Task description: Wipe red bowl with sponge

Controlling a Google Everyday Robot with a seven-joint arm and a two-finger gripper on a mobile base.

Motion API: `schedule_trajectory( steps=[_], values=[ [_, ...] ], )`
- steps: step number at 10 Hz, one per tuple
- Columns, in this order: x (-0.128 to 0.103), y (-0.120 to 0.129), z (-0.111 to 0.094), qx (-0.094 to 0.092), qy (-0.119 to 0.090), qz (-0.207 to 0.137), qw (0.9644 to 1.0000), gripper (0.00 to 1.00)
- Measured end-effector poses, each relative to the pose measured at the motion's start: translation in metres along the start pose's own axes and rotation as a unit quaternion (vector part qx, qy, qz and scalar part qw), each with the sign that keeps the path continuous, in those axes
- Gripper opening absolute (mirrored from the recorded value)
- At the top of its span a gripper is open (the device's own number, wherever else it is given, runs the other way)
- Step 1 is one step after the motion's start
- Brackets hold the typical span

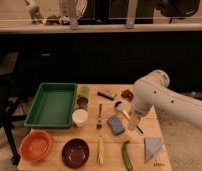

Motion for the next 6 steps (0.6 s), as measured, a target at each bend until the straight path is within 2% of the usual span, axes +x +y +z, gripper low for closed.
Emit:
schedule_trajectory(
  steps=[1,2,3,4,6],
  values=[
    [0.0,0.0,0.0,0.0,0.0,0.0,1.0,0.8],
    [0.002,-0.005,0.005,0.004,-0.013,0.043,0.999,0.8],
    [-0.001,-0.005,0.01,0.003,-0.021,0.092,0.9955,0.8],
    [-0.006,-0.005,0.013,0.003,-0.025,0.118,0.9927,0.8],
    [-0.011,-0.003,0.022,-0.001,-0.029,0.131,0.9909,0.8]
  ],
)
